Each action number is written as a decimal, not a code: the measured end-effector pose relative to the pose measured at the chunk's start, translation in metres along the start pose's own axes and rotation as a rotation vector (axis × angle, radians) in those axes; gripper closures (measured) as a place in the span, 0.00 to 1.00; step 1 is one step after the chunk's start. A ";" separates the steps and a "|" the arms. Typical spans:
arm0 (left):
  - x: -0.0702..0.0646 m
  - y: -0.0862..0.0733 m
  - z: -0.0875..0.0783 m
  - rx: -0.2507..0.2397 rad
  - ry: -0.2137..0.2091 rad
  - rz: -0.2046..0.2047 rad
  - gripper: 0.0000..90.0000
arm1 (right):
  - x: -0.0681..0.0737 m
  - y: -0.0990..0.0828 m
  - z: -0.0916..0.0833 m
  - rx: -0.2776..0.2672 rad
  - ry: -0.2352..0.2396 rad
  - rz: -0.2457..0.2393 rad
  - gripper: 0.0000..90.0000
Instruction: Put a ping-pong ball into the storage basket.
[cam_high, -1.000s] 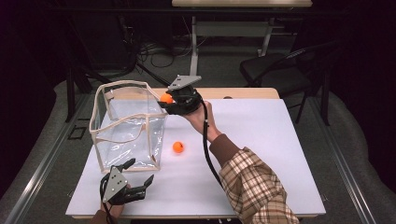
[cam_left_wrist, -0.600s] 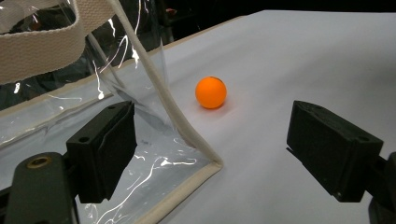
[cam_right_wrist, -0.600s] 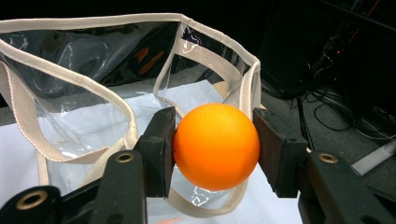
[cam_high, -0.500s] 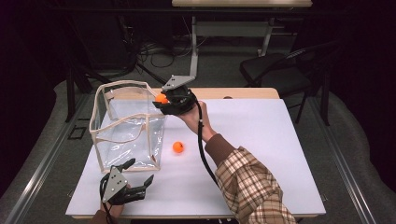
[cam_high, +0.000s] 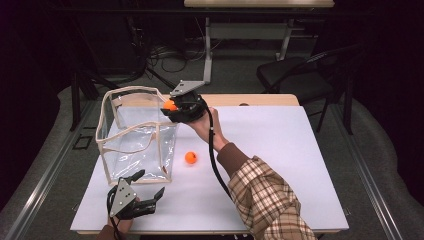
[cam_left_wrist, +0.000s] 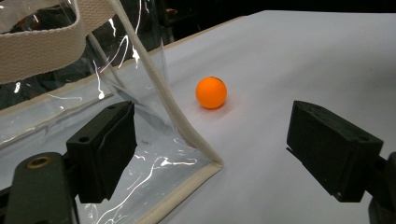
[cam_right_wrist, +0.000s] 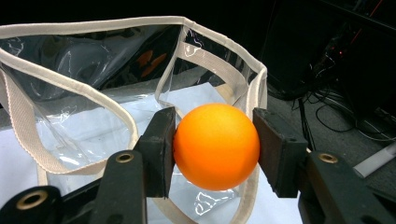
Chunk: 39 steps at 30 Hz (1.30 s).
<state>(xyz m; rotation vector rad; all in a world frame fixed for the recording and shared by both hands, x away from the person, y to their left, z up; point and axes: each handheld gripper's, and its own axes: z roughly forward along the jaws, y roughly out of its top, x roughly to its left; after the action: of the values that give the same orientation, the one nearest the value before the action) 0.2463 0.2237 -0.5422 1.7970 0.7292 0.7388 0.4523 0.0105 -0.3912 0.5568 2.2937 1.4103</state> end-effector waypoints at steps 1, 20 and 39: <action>0.000 0.000 0.000 0.001 -0.001 0.000 0.18 | 0.000 0.000 0.001 0.000 0.000 0.000 0.57; 0.000 0.000 -0.001 -0.005 0.001 -0.001 0.18 | 0.007 0.012 0.011 0.008 0.019 -0.012 0.57; 0.000 0.000 -0.001 -0.005 0.002 -0.001 0.18 | 0.009 0.015 0.026 0.047 0.033 0.001 0.57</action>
<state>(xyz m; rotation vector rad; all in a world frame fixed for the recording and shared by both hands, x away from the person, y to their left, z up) 0.2457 0.2243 -0.5416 1.7918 0.7284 0.7411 0.4601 0.0402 -0.3895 0.5522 2.3580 1.3796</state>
